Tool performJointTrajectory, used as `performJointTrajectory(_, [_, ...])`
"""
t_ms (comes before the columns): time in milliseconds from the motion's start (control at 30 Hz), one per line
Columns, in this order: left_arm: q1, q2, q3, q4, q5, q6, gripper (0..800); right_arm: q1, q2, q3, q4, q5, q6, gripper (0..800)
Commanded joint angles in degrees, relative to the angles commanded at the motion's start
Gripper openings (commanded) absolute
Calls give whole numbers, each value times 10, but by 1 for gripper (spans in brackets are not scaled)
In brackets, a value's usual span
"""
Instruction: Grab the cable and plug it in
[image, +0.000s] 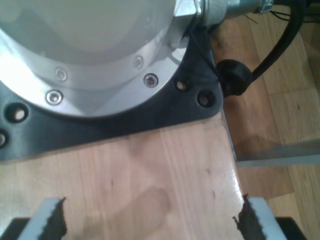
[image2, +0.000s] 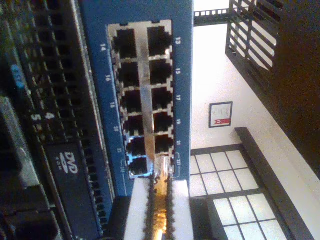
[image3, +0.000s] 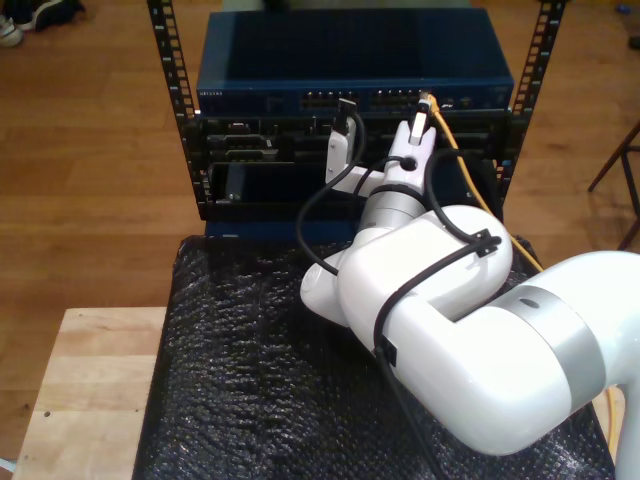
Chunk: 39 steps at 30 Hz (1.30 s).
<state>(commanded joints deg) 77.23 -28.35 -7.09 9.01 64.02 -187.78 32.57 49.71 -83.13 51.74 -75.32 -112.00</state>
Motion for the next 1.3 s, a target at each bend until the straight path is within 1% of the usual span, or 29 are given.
performJointTrajectory(433, [0,0,0,0,0,0,800,-4,-2,7,-1,-1,0,0])
performJointTrajectory(467, [0,0,0,0,0,0,800,-4,-3,7,-1,-1,0,13])
performJointTrajectory(567, [0,0,0,0,0,0,800,-4,-12,14,-2,-1,2,136])
performJointTrajectory(633, [0,0,0,0,0,0,800,-4,-18,22,-4,0,2,201])
performJointTrajectory(667, [0,0,0,0,0,0,800,-4,-21,26,-5,-1,2,216])
performJointTrajectory(733, [0,0,0,0,0,0,800,-4,-26,33,-5,0,2,222])
performJointTrajectory(900, [0,0,0,0,0,0,800,-4,-55,74,-11,11,2,313])
performJointTrajectory(967, [0,0,0,0,0,0,800,-4,-68,92,-11,18,2,336])
performJointTrajectory(1300, [0,0,0,0,0,0,800,-6,-147,192,-11,48,2,368])
